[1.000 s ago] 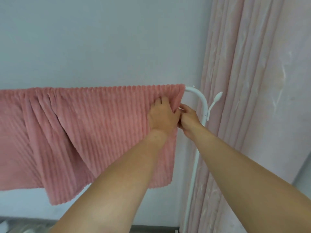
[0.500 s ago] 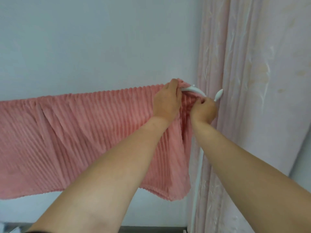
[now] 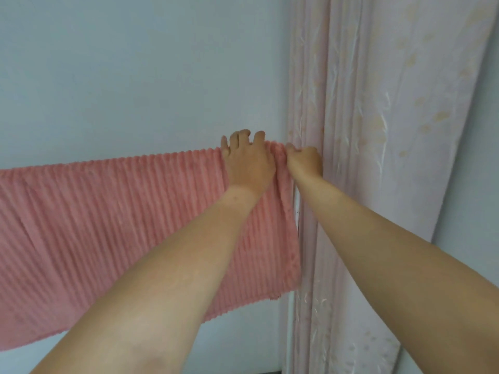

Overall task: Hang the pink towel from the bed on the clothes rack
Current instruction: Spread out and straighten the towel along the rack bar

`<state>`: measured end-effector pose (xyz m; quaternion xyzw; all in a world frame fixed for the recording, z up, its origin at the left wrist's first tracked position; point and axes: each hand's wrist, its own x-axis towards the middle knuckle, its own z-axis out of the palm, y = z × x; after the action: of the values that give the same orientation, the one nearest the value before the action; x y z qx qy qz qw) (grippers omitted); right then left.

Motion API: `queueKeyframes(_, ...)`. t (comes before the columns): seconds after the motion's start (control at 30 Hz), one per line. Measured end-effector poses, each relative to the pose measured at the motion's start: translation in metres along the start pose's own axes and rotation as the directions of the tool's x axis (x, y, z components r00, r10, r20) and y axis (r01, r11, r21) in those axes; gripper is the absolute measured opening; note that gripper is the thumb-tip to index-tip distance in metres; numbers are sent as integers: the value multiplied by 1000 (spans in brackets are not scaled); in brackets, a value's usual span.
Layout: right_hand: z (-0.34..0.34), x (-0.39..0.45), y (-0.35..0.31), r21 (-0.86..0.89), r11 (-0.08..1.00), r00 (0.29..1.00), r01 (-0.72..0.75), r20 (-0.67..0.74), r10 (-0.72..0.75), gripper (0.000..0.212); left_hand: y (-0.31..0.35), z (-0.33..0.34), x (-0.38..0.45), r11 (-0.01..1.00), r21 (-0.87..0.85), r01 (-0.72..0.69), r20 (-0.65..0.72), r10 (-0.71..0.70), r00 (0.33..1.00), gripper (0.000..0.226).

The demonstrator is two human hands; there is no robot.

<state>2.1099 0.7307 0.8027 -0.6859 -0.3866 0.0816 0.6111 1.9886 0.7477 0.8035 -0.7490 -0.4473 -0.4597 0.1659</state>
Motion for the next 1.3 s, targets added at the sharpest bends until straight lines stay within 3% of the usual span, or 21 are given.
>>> queueKeyframes(0.1, 5, 6, -5, 103, 994, 998, -31, 60, 25, 41, -14, 0, 6, 995, 90, 42, 165, -56, 985, 42)
queueKeyframes(0.27, 3, 8, -16, 195, 974, 973, -113, 222, 68, 32, -15, 1, 6, 994, 107, 22, 179, -41, 983, 40)
queueKeyframes(0.33, 0, 13, -25, 221, 975, 991, -13, 131, -17, 23, -15, 2, 9, 996, 85, 11, 171, -25, 985, 37)
queueKeyframes(0.4, -13, 23, -28, 140, 987, 995, 84, -73, -75, 29, -14, 3, 12, 999, 45, -23, 164, 15, 986, 37)
queueKeyframes(0.5, -32, 30, -13, 51, 995, 961, 82, -267, -65, 22, -12, 6, 12, 997, 17, -76, 135, 73, 988, 39)
queueKeyframes(0.63, -20, 11, 24, -124, 992, 983, -16, -184, -7, 37, -10, 13, 7, 997, 53, -63, 126, 56, 990, 39)
queueKeyframes(0.73, -11, -3, 44, -96, 995, 994, 3, -112, -14, 56, -11, 14, 4, 991, 124, -49, 114, 35, 993, 38)
queueKeyframes(0.8, -11, -5, 54, -27, 999, 999, 33, -23, -34, 50, -17, 13, 5, 988, 148, -38, 100, 24, 995, 39)
queueKeyframes(0.97, -20, 1, 51, 80, 997, 989, 21, -149, -9, 39, -36, 9, 5, 979, 201, -6, 82, -11, 997, 40)
queueKeyframes(1.07, -5, -12, 49, 44, 998, 999, -43, 3, 43, 57, -38, 9, 1, 979, 201, 5, 77, -21, 997, 39)
queueKeyframes(1.13, 3, -15, 54, 24, 999, 998, -41, 48, 40, 44, -40, 9, -3, 981, 196, 1, 67, -14, 998, 39)
queueKeyframes(1.23, -1, -7, 54, -68, 996, 998, 60, 0, -60, 31, -43, 8, -6, 983, 184, -19, 67, 6, 998, 39)
queueKeyframes(1.3, -9, 0, 47, 8, 990, 986, 142, -93, -141, 27, -43, 9, -6, 985, 172, -21, 62, 10, 998, 39)
